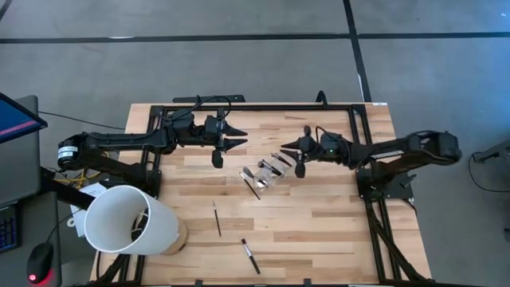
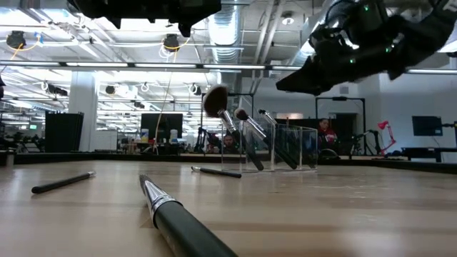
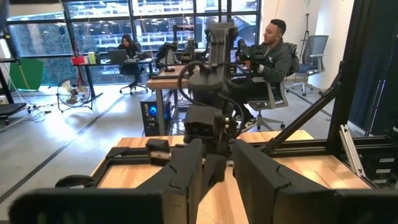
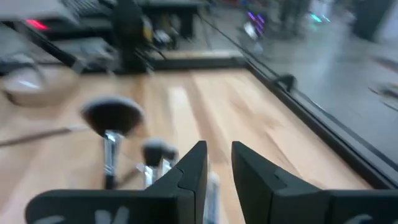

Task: Put items in baskets/containers
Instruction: Put the black eyeshadow brush into the transparent organizer

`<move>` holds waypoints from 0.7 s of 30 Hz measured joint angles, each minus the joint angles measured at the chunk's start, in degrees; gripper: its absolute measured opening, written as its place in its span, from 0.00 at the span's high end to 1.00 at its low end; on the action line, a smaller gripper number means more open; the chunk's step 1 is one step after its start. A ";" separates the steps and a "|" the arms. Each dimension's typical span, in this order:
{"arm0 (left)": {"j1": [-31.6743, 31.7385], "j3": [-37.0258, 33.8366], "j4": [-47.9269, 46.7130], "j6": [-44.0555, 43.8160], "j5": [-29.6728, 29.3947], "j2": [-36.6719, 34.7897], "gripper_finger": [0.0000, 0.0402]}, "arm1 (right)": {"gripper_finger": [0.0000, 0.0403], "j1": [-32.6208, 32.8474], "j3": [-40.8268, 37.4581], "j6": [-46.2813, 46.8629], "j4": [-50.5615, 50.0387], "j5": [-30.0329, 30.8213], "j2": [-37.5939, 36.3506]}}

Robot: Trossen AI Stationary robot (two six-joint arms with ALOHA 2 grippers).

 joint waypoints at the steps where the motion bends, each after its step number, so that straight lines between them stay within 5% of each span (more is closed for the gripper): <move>1: 0.01 0.00 0.00 0.00 -0.03 0.00 0.78 | 0.84 0.46 1.26 -0.02 -4.33 2.35 -1.22; 6: 0.00 0.02 -0.31 0.25 -0.83 0.00 0.78 | 0.84 1.20 7.98 0.03 -20.96 8.72 -4.27; 13: -0.02 0.04 -1.09 -4.04 -1.54 0.02 0.78 | 0.84 1.64 12.19 -0.74 -23.09 8.93 -6.00; 21: -1.52 0.07 -6.31 -11.37 -11.81 0.04 0.78 | 0.84 -1.72 17.25 -5.41 -25.53 8.88 -10.47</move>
